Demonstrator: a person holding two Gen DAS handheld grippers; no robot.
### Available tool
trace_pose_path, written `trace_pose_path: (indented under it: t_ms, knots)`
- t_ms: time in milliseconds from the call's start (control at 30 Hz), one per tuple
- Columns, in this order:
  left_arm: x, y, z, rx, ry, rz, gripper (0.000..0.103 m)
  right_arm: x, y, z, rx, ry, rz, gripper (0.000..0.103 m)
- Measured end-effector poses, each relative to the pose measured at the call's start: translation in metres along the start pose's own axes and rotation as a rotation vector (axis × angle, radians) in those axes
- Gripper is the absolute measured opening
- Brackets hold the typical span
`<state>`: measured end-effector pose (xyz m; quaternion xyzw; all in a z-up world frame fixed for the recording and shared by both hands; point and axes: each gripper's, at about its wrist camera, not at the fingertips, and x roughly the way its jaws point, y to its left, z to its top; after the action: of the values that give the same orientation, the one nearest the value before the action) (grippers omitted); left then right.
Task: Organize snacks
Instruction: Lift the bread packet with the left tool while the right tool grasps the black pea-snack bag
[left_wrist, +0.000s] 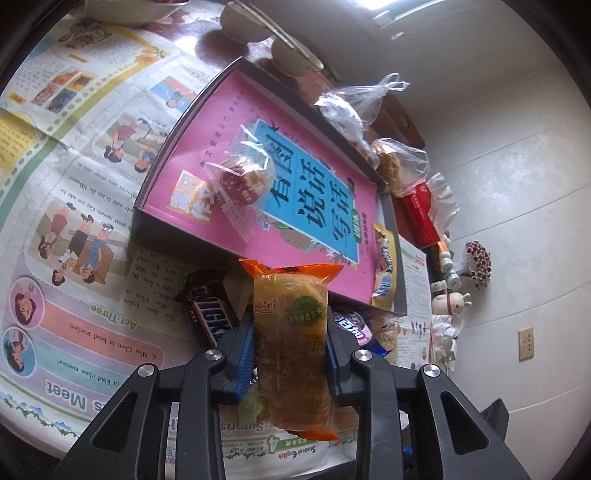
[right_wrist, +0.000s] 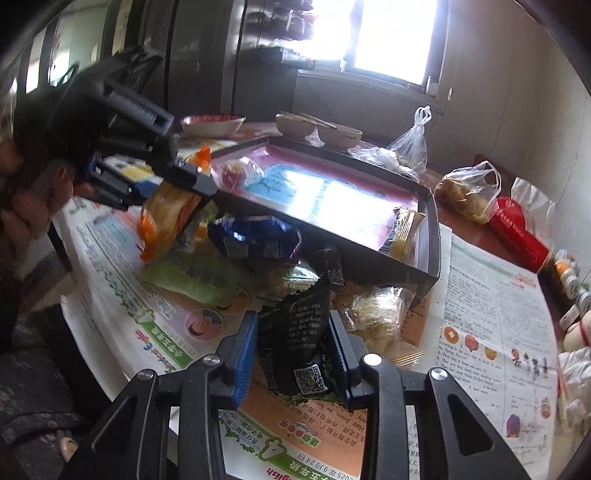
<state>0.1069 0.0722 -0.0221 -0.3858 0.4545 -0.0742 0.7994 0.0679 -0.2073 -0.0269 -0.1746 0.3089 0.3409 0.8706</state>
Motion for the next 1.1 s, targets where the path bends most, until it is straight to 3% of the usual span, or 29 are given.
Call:
trace_pose_path:
  t_ms: [333, 633, 833, 967, 1100]
  knots:
    - [-0.012, -0.009, 0.001, 0.054, -0.032, -0.020, 0.032, -0.007, -0.024, 0.003, 0.125, -0.028, 0.057, 0.037]
    - [-0.020, -0.014, 0.000, 0.095, -0.052, -0.019, 0.032, -0.004, -0.022, -0.005, 0.105, 0.026, 0.051, 0.037]
    - [-0.020, -0.018, -0.002, 0.118, -0.053, -0.021, 0.032, -0.017, -0.030, -0.008, 0.132, -0.004, 0.044, 0.036]
    - [-0.022, -0.022, -0.002, 0.135, -0.065, -0.020, 0.032, -0.025, -0.040, -0.002, 0.183, -0.048, 0.065, 0.021]
    - [-0.021, -0.023, -0.001, 0.141, -0.074, -0.021, 0.032, -0.021, -0.043, 0.001, 0.185, -0.057, 0.043, 0.016]
